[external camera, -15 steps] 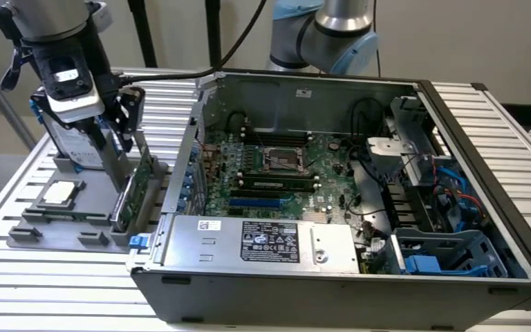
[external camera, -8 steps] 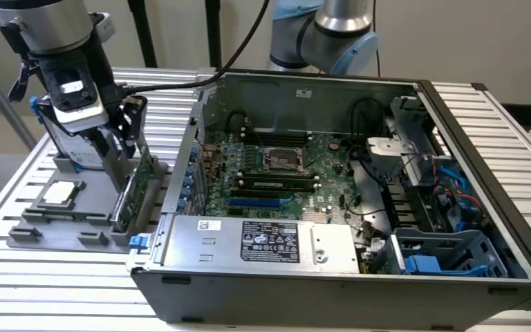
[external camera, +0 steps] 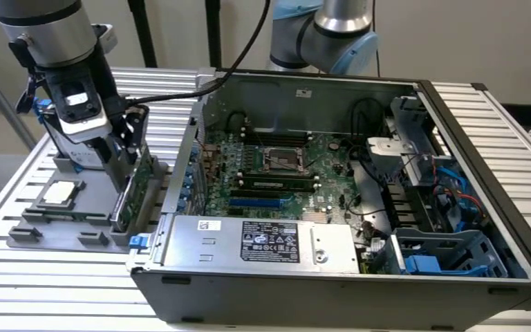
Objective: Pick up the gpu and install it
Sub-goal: 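Pick up the gpu and move the gpu toward the slot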
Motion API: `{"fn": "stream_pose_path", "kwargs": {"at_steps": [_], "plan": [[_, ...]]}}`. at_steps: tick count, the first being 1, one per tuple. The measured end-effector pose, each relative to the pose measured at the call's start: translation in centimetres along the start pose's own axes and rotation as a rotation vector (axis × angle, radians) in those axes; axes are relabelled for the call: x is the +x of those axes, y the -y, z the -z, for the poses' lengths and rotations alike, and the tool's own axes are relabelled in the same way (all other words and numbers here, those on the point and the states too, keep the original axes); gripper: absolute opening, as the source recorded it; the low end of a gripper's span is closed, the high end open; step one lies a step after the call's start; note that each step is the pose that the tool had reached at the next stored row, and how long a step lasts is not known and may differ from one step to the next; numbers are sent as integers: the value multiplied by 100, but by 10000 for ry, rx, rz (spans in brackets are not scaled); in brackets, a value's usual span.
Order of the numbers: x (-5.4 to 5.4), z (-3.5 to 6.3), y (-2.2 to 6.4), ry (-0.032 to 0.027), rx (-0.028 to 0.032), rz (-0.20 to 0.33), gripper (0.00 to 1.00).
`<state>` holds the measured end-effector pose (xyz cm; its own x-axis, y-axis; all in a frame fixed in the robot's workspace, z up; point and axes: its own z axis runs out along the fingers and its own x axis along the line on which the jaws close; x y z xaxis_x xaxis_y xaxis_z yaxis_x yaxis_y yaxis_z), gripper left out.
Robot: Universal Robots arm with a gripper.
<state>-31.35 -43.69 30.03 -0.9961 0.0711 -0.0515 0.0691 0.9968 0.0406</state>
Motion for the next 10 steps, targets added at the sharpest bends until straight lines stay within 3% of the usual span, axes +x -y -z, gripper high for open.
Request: {"fn": "stream_pose_path", "kwargs": {"at_steps": [10], "plan": [[33, -180, 10, 13, -1, -3, 100]]}}
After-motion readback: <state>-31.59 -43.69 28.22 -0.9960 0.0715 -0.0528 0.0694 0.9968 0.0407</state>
